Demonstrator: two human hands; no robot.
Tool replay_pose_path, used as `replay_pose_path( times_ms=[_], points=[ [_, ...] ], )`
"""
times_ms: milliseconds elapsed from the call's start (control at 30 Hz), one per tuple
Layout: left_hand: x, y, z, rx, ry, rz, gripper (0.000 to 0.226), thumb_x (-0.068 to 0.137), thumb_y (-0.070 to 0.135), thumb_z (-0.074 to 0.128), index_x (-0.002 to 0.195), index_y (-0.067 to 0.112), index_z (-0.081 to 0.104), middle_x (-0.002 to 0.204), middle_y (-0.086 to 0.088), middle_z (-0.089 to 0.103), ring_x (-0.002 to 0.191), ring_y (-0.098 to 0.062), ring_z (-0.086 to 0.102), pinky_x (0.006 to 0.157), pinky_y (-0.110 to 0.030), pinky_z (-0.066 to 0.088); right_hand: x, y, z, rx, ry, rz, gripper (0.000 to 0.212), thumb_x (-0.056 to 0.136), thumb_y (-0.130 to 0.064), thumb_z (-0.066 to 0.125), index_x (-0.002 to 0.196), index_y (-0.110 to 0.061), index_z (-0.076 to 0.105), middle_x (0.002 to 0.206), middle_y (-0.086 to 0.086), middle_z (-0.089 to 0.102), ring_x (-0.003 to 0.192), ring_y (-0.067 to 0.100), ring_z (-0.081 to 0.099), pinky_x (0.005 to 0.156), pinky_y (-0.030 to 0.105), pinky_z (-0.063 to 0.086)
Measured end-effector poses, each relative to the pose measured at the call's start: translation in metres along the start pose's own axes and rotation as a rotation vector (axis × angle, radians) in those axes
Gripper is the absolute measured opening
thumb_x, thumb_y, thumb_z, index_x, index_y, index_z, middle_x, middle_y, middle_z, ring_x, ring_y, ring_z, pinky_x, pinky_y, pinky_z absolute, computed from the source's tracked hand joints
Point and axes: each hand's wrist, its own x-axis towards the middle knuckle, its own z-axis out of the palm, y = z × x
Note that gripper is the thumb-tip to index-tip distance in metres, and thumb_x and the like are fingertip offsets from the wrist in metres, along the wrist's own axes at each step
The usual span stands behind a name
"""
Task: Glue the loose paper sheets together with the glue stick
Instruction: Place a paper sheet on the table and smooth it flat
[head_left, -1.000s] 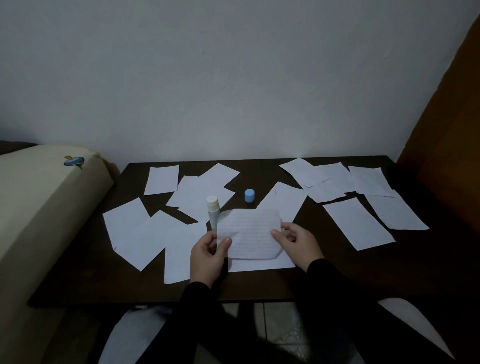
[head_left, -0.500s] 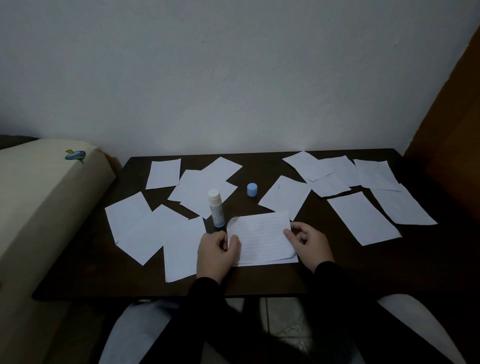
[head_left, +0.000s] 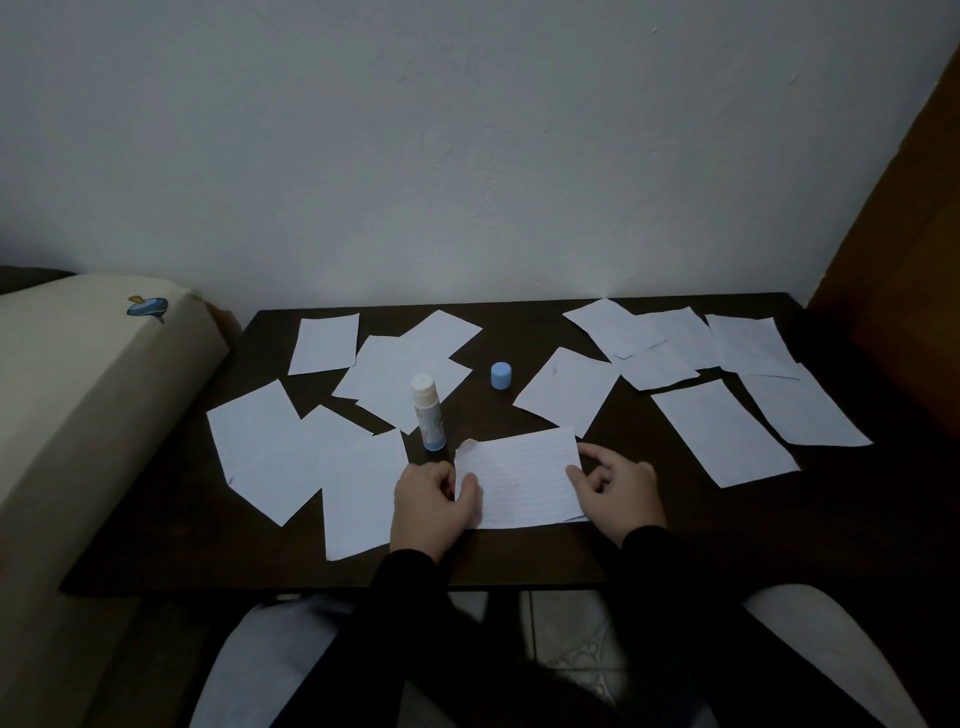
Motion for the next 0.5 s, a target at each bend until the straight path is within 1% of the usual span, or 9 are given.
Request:
replay_pose_path(
  times_ms=[100,233,300,333,400,500],
  points=[
    [0.0018,-0.0005,0.0007,0.020,-0.009,-0.005,0.044,0.087,0.031,0.063,0.051,0.020,0.041,0.053,0.002,0.042,0.066,-0.015,0.044,0.056,-0.022,0.027,-0.0005,-0.0018,-0.0002,-0.061,0.019,-0.014,0.029,0.090,-0.030,0.062,0.118,-0.026,0.063,0.060,-0.002,0.062,0.068,0.003,0.052,0.095,0.028,0.029],
    [0.0036,0.0004,0.0029,0.044,-0.046,-0.038,0.040,0.088,0.036,0.062,0.055,0.019,0.047,0.056,0.002,0.045,0.068,-0.016,0.048,0.059,-0.021,0.031,0.0016,-0.0006,0.0011,-0.101,0.024,-0.021,0.029,0.091,-0.031,0.061,0.119,-0.026,0.063,0.060,-0.003,0.060,0.069,0.006,0.055,0.090,0.025,0.024],
    [0.0052,-0.0020,0.0051,0.033,-0.046,-0.044,0.039,0.087,0.038,0.062,0.056,0.019,0.050,0.057,0.001,0.048,0.070,-0.017,0.051,0.062,-0.023,0.036,0.0022,0.0008,0.0018,-0.106,0.032,-0.022,0.030,0.091,-0.032,0.060,0.120,-0.026,0.063,0.060,-0.003,0.060,0.069,0.006,0.055,0.092,0.026,0.026],
    [0.0055,-0.0025,0.0053,0.034,-0.042,-0.045,0.038,0.087,0.038,0.062,0.056,0.019,0.051,0.057,0.001,0.048,0.071,-0.017,0.051,0.063,-0.024,0.036,0.0023,0.0014,0.0020,-0.108,0.034,-0.019,0.030,0.091,-0.032,0.060,0.120,-0.026,0.063,0.060,-0.003,0.060,0.070,0.006,0.054,0.094,0.028,0.027],
    [0.0053,-0.0014,0.0050,0.053,-0.029,-0.038,0.039,0.088,0.038,0.062,0.056,0.019,0.049,0.056,0.001,0.047,0.070,-0.016,0.049,0.060,-0.023,0.032,0.0027,0.0012,0.0018,-0.134,0.026,-0.017,0.030,0.091,-0.032,0.059,0.120,-0.027,0.062,0.061,-0.003,0.059,0.071,0.006,0.053,0.096,0.030,0.029],
    [0.0043,0.0009,0.0037,0.108,-0.024,-0.020,0.040,0.088,0.036,0.061,0.055,0.021,0.044,0.058,0.003,0.046,0.071,-0.015,0.045,0.056,-0.020,0.028,0.0036,-0.0012,0.0016,-0.210,0.012,-0.030,0.030,0.091,-0.034,0.058,0.121,-0.027,0.062,0.061,-0.005,0.058,0.074,0.007,0.052,0.092,0.031,0.028]
  ],
)
